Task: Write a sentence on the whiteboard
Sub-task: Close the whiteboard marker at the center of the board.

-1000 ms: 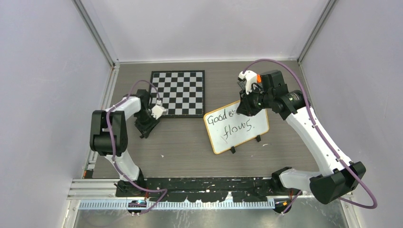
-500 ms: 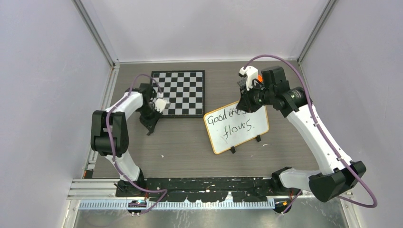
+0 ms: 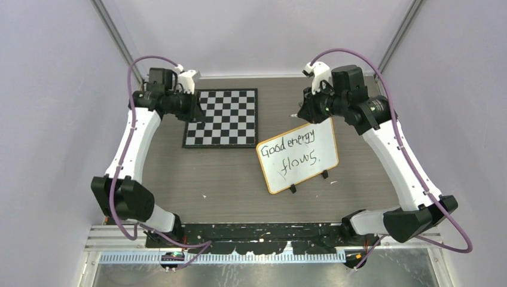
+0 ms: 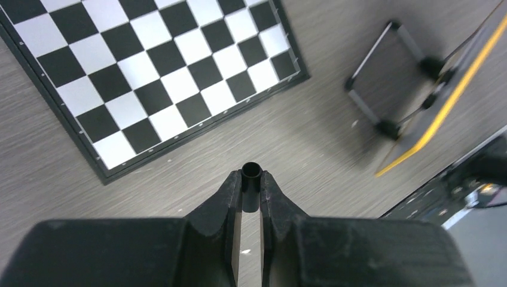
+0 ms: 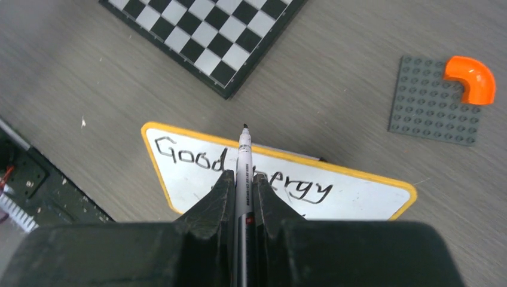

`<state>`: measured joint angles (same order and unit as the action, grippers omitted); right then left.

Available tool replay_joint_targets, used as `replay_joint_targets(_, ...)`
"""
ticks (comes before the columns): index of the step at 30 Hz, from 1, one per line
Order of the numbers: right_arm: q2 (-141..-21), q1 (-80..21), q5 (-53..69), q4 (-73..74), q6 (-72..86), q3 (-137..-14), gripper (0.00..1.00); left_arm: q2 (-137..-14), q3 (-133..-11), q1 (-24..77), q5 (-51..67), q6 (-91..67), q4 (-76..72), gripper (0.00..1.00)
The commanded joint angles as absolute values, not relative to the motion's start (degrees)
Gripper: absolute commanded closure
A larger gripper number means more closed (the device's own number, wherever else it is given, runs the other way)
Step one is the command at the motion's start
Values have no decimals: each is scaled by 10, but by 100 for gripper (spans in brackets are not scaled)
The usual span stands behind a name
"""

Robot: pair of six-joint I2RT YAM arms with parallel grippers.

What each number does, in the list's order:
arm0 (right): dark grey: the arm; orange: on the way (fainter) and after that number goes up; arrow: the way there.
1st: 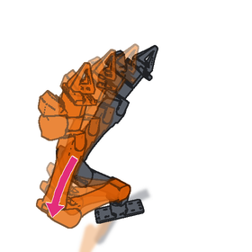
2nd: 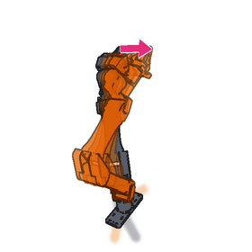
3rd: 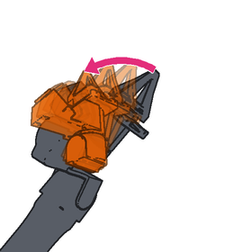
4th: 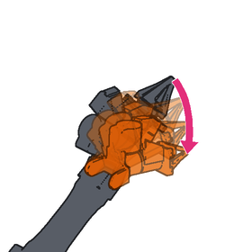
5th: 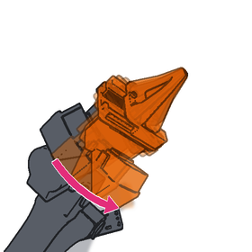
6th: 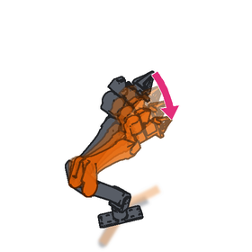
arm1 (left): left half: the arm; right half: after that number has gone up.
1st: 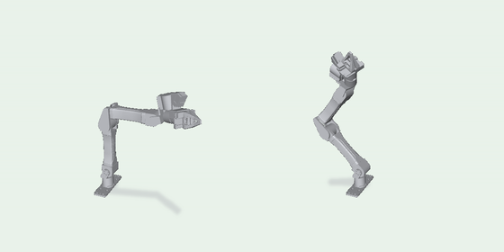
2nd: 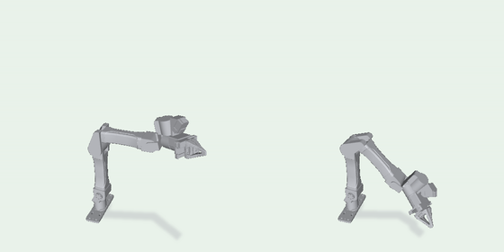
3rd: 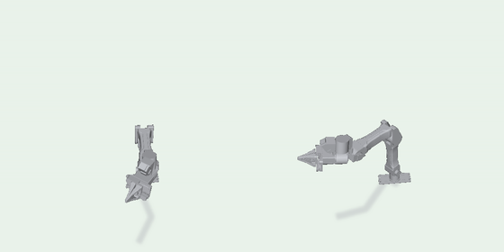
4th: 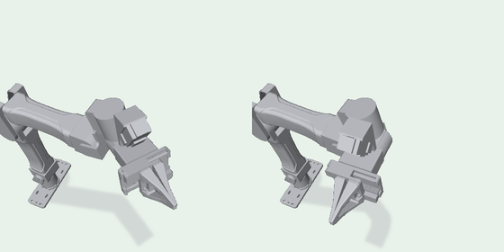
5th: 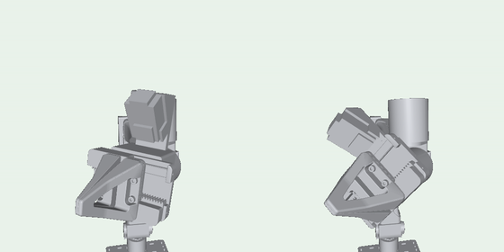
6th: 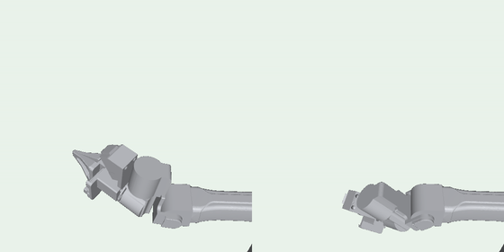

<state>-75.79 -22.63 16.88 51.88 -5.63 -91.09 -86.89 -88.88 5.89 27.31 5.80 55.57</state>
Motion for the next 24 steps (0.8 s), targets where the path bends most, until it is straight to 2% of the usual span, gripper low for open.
replay_joint_targets(1,-766,-251,110,475,-41,-966,100,-811,-905,59,290,-142,475,100)
replay_joint_targets(8,-731,-390,-14,351,-174,-942,100,-766,-859,31,352,-381,359,100)
replay_joint_targets(13,-690,-499,-126,130,-333,-826,100,-736,-800,-20,440,-558,255,100)
replay_joint_targets(17,-679,-571,-161,-51,-467,-736,100,-714,-718,-48,510,-751,84,100)
replay_joint_targets(21,-694,-635,-187,-246,-603,-641,100,-688,-638,-47,517,-865,-26,100)
replay_joint_targets(24,-710,-669,-192,-320,-675,-608,100,-678,-598,-45,525,-932,-118,100)
